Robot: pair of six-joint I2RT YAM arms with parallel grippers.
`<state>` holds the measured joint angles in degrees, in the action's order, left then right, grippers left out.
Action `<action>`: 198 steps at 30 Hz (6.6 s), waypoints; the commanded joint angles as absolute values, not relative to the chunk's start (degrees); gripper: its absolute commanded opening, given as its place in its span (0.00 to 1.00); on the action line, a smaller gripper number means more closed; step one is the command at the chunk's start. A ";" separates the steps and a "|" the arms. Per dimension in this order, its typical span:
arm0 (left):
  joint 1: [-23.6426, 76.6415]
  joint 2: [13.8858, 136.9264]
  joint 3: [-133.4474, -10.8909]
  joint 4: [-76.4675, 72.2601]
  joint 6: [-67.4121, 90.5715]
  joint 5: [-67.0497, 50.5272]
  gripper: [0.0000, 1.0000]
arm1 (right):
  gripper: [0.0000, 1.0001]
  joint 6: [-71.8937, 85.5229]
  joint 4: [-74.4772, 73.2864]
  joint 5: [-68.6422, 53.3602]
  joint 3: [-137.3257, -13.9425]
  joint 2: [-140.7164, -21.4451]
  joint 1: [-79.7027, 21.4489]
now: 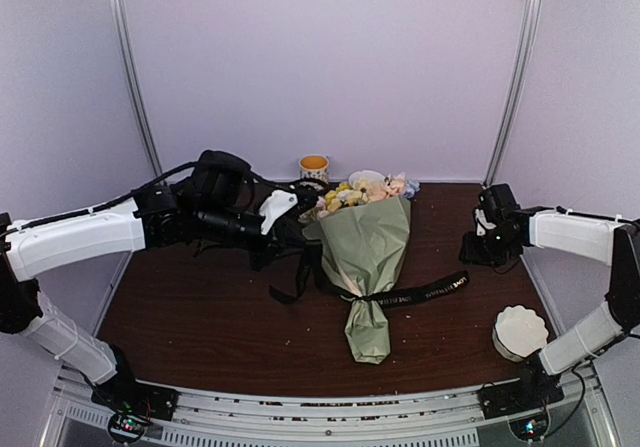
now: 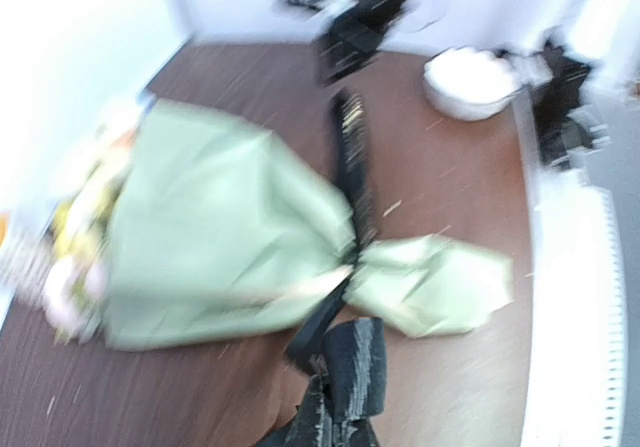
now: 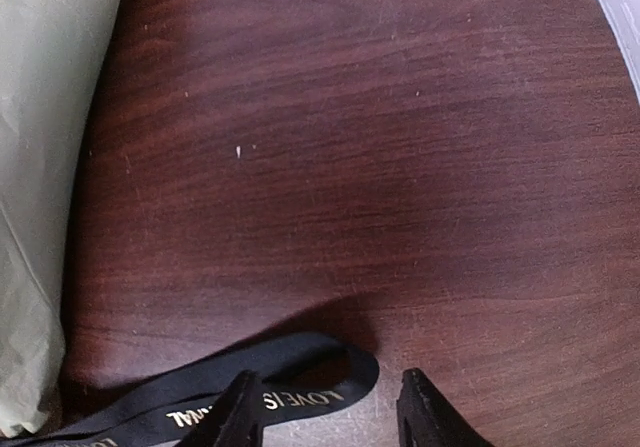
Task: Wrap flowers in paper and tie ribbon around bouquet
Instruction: Place the right side of the half-tied ribbon at the center of the board, then adjust the right side of the half-tied ribbon, then pick up the right side of the half-tied ribbon from the center of the board, then cross the half-tied ribbon over the folded bouquet.
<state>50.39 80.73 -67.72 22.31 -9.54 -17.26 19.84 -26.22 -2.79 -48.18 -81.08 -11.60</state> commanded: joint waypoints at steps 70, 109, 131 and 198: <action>53.83 91.95 -59.06 -20.61 -6.78 -30.75 0.72 | 0.00 21.39 6.31 -22.82 -49.09 -68.47 -51.69; 54.67 97.27 -61.81 -15.62 -8.42 -23.92 0.00 | 0.67 22.89 -27.69 -13.35 -51.05 -91.42 -9.76; 54.96 96.80 -62.32 -12.04 -12.09 -23.23 0.00 | 0.00 21.52 -29.28 -27.19 -55.45 -88.51 -6.76; 56.99 92.90 -48.52 -31.64 -0.44 -24.78 0.00 | 0.18 16.17 -3.83 -40.47 -57.49 -78.82 -47.56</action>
<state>57.36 92.71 -47.18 -29.91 -0.91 -24.25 16.27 -6.17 -38.94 -57.45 -79.44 -47.48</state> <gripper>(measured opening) 0.013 0.318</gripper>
